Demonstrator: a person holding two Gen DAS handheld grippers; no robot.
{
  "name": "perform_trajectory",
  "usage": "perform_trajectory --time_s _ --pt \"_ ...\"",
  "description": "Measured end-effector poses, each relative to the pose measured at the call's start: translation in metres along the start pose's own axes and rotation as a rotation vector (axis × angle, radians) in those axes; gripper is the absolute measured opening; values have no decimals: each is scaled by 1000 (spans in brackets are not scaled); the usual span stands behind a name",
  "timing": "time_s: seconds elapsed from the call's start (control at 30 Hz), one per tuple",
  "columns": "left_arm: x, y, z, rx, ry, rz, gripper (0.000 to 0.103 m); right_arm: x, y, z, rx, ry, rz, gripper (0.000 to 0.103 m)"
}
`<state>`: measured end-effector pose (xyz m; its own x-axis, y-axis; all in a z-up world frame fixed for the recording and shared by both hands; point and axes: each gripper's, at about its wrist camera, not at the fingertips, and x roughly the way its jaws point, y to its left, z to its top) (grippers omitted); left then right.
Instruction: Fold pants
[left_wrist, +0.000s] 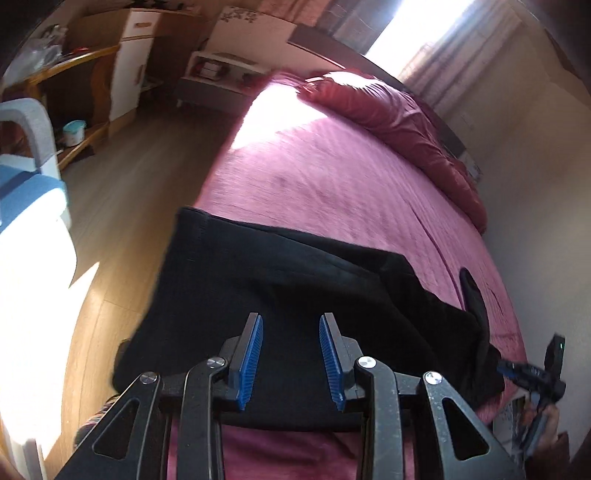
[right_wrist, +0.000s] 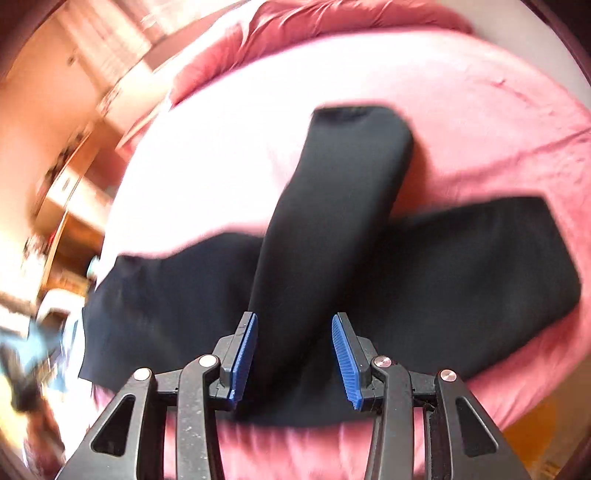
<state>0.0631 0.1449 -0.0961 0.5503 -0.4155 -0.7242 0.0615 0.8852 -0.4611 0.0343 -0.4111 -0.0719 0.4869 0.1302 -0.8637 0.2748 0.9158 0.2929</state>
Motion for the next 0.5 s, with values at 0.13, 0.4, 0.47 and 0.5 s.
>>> perform_trajectory --time_s 0.13,0.4,0.47,0.5 --pt "42 -59 -24 147 134 -96 32 23 7 54 24 -28 -42 43" --pt "84 -103 -63 286 301 -121 32 109 24 139 39 53 -190 43" --pt "87 -103 -66 284 316 -115 32 130 25 152 55 79 -223 43" --pt "88 -102 -66 279 318 -115 32 140 26 157 58 100 -228 43"
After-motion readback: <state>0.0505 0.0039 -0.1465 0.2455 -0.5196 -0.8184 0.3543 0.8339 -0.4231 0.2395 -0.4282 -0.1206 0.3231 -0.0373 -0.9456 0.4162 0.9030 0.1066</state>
